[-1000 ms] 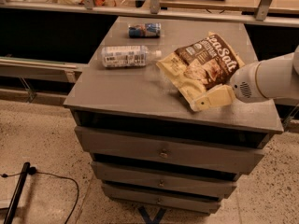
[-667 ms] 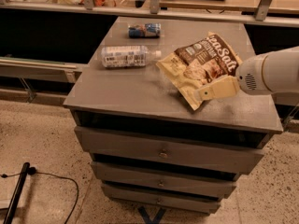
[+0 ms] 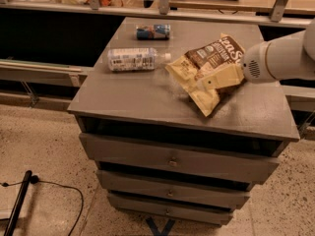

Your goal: Pick brown chip bag

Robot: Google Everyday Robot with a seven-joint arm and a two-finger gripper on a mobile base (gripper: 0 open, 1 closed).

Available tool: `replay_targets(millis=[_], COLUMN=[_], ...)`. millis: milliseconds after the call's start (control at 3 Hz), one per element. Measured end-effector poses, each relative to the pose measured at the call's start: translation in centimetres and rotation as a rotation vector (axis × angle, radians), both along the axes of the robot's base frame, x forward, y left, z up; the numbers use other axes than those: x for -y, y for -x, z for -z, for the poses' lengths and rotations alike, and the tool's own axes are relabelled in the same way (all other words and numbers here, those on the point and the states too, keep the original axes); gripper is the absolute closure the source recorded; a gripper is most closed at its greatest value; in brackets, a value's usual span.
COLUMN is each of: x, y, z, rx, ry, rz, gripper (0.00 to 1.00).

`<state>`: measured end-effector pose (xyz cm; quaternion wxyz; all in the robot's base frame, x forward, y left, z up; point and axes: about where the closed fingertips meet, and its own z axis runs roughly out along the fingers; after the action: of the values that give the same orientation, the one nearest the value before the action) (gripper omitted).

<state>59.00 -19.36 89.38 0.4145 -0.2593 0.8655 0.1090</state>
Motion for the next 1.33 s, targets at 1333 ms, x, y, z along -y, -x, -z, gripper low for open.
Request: replay_targets(millis=[1333], x=[-4.5], y=[-2.3], z=[3.3], rx=[0.021], ry=[0.129], rz=[-0.077], gripper=[0.0])
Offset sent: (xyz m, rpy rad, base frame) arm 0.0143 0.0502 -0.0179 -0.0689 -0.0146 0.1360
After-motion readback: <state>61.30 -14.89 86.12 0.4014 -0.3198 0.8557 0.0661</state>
